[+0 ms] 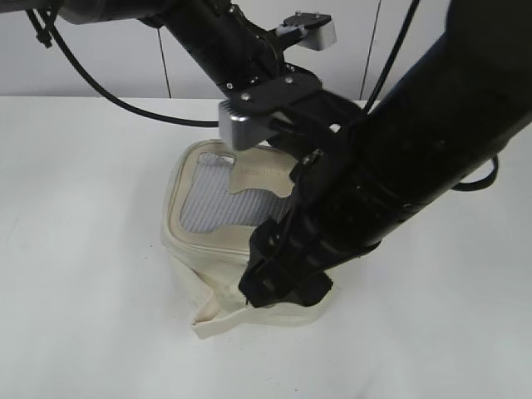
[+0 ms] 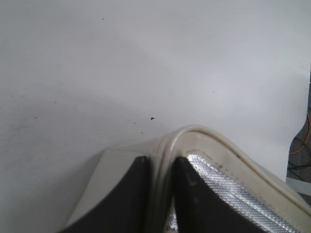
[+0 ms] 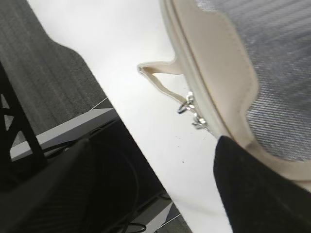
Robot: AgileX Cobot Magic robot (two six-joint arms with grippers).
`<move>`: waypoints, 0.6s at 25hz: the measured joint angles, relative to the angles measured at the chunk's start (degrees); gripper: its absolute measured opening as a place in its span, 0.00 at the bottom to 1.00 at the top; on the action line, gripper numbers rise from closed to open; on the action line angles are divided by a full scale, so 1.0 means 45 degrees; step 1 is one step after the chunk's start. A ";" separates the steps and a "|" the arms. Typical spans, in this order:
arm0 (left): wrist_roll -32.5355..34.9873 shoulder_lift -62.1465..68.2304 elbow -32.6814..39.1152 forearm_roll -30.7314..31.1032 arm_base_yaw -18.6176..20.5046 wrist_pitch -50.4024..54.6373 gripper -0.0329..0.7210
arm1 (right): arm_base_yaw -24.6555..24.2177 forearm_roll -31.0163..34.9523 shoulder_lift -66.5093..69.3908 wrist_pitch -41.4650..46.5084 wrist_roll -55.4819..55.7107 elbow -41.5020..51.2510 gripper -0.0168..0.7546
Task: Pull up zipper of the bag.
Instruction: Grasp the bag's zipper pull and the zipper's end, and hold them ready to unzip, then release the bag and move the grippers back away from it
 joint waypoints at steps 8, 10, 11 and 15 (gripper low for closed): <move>-0.0050 -0.0011 -0.0850 0.0107 0.0036 -0.0045 0.46 | -0.0974 -0.1982 -0.1357 0.0378 0.2821 0.0000 0.80; -0.0050 -0.0016 -0.0963 0.0311 0.0051 -0.0020 0.49 | -0.1444 -0.2086 -0.1405 0.0528 0.2994 0.0000 0.80; -0.0065 -0.0020 -0.0991 0.0452 0.0062 -0.0001 0.50 | -0.1704 -0.2117 -0.1405 0.0602 0.3028 0.0000 0.79; -0.0639 -0.0113 -0.1027 0.1616 0.0080 0.0036 0.53 | -0.2639 -0.2202 -0.1405 0.0784 0.3103 0.0000 0.79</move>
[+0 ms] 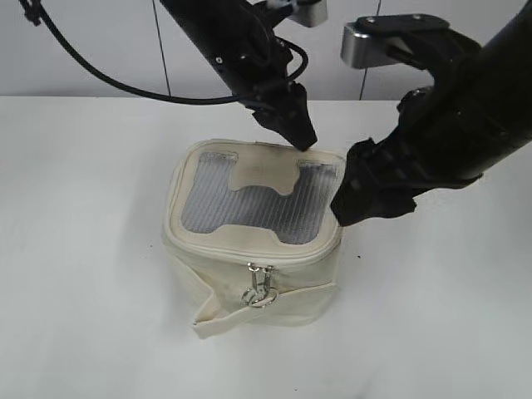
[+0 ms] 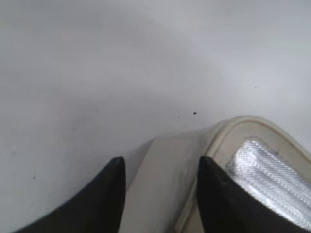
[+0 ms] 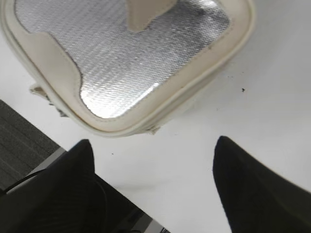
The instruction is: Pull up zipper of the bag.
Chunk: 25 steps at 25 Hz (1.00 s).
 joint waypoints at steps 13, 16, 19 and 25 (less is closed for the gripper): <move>-0.3367 -0.1570 -0.0007 0.3476 0.0765 0.0094 0.53 | -0.2653 -0.0416 0.0000 0.0246 0.0020 0.0000 0.79; -0.4702 -0.2100 -0.0007 0.4901 0.1097 0.0403 0.53 | -0.3501 -0.0502 0.0000 0.0422 0.0020 0.0000 0.79; -0.5898 -0.2681 -0.0007 0.6047 0.1453 0.0877 0.53 | -0.4412 -0.0559 0.0000 0.0525 0.0217 0.0000 0.79; -0.7695 -0.3917 0.0008 0.7116 0.2377 0.1194 0.53 | -0.5492 -0.1708 0.0000 0.0602 0.1174 0.0000 0.79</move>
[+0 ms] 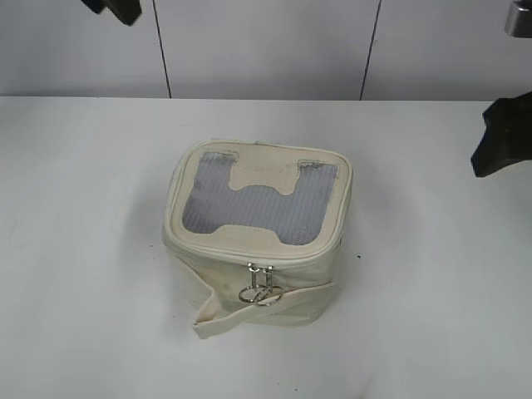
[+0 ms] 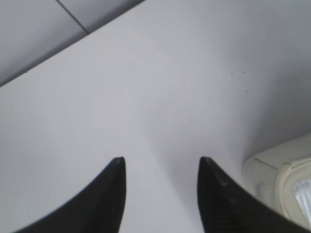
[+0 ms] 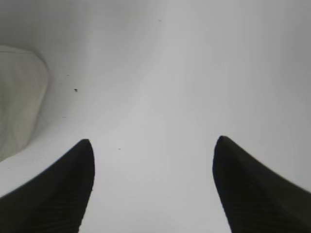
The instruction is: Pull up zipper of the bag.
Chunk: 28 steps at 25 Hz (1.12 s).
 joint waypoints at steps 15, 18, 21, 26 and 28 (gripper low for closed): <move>-0.1650 -0.6532 0.6303 0.1870 0.3037 0.0001 0.53 | -0.0086 -0.2378 -0.1200 0.1296 0.1934 0.0000 0.79; -0.1898 -0.8495 0.8555 0.1880 0.3539 -0.0161 0.53 | -0.0086 -0.2378 -0.1937 0.1621 0.1944 0.0116 0.79; -0.1979 -1.0597 1.0536 0.1772 0.3603 -0.0685 0.53 | -0.0086 -0.2378 -0.2961 0.1831 0.1964 0.0679 0.79; -0.1979 -1.4583 1.3351 0.0988 0.3603 -0.1154 0.53 | -0.0086 -0.2367 -0.5278 0.2464 0.1964 0.2124 0.79; -0.1979 -1.5996 1.4435 0.0552 0.3603 -0.1202 0.53 | -0.0086 -0.2306 -0.6327 0.2620 0.1976 0.2750 0.79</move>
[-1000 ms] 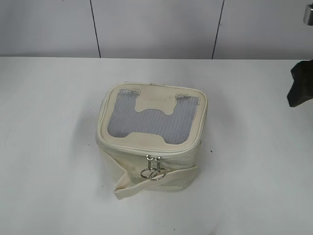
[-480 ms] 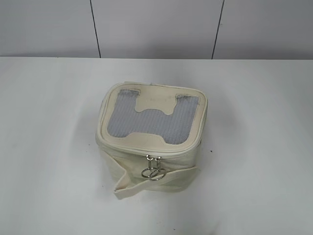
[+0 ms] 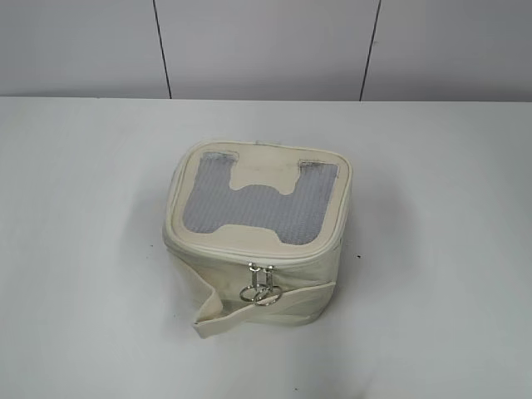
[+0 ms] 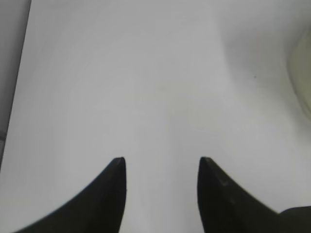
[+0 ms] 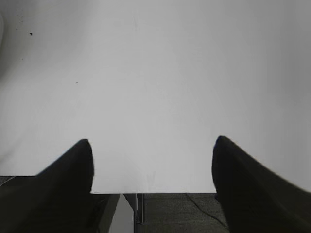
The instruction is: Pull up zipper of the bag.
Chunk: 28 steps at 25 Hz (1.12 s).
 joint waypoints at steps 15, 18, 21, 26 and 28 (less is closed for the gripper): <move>0.0179 -0.7407 0.2590 -0.0677 0.0000 0.0866 0.53 | 0.0000 0.0059 -0.8488 0.0001 -0.0549 0.3913 0.79; 0.0619 -0.7407 0.2807 -0.1096 0.0000 0.0561 0.53 | 0.0000 0.0174 -0.9737 -0.0032 -0.0955 0.4205 0.79; 0.1106 -0.7407 0.3146 -0.1537 0.0000 -0.0437 0.53 | 0.0000 0.0271 -1.0436 -0.0059 -0.1253 0.4244 0.79; 0.1267 -0.7418 0.3282 -0.1696 0.0000 -0.0813 0.53 | 0.0000 0.0828 -1.0584 -0.0086 -0.2145 0.4244 0.79; 0.1267 -0.7418 0.3282 -0.1696 0.0000 -0.0834 0.53 | 0.0000 0.1031 -1.0584 -0.0086 -0.2351 0.4244 0.79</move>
